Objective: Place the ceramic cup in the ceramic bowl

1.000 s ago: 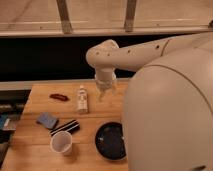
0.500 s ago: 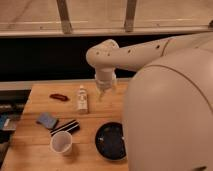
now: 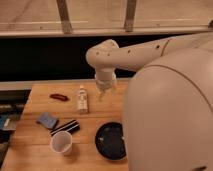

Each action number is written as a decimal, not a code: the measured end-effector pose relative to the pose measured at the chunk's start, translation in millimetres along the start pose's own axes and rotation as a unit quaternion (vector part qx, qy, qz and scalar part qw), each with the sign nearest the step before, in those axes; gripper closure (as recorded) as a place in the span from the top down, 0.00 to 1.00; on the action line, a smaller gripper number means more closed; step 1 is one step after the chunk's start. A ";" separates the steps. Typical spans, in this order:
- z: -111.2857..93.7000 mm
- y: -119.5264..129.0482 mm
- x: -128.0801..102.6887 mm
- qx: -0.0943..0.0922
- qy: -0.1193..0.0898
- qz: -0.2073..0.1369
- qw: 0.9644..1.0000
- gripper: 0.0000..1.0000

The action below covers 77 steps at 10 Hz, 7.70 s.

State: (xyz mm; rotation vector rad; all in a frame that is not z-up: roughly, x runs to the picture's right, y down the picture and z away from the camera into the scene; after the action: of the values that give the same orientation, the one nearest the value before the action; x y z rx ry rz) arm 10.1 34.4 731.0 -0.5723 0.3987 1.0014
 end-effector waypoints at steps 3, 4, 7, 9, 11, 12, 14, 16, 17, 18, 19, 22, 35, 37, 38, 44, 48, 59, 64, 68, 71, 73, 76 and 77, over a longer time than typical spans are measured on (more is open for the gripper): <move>-1.0 0.5 -0.1 0.000 0.000 -0.001 1.000 0.52; -4.4 4.0 -1.6 -0.005 0.001 -0.014 1.000 0.52; -7.3 47.0 -20.5 -0.036 0.009 -0.067 0.997 0.52; -9.9 89.5 -27.5 -0.082 0.010 -0.095 0.992 0.52; -17.7 130.8 -21.7 -0.097 0.006 -0.122 0.988 0.52; -17.6 132.1 -22.4 -0.095 0.003 -0.124 0.988 0.52; -17.3 129.5 -20.0 -0.094 0.007 -0.121 0.988 0.52; -13.2 132.3 -21.1 -0.105 0.010 -0.120 0.987 0.52; -5.3 135.6 -16.6 -0.117 0.018 -0.121 0.986 0.52; 7.4 147.7 -12.9 -0.134 0.024 -0.125 0.983 0.52; 26.2 163.7 -4.6 -0.147 0.035 -0.131 0.980 0.52; 61.9 208.8 23.3 -0.182 0.065 -0.146 0.970 0.52; 95.9 269.2 68.0 -0.295 0.107 -0.157 0.936 0.22; 95.2 266.7 68.0 -0.292 0.107 -0.159 0.937 0.05; 92.2 267.4 67.6 -0.288 0.106 -0.165 0.937 0.00; 65.0 197.6 43.2 -0.250 0.072 -0.124 0.958 0.00; 58.5 85.6 43.5 -0.219 0.067 -0.026 0.973 0.00; 66.9 -67.8 192.3 -0.183 0.109 0.201 0.956 0.00; 95.0 -15.4 160.6 -0.215 0.115 0.178 0.953 0.00; 88.0 17.5 137.1 -0.226 0.111 0.130 0.959 0.00; 93.1 21.5 138.3 -0.224 0.116 0.124 0.960 0.26; 94.9 17.0 143.2 -0.219 0.120 0.131 0.959 0.45; 95.6 9.1 150.7 -0.216 0.123 0.141 0.958 0.75; 95.6 7.2 152.4 -0.218 0.122 0.142 0.958 0.79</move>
State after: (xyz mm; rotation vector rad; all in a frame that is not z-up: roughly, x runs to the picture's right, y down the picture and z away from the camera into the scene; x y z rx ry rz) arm 83.4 198.5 719.0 -1.0667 0.4909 1.3127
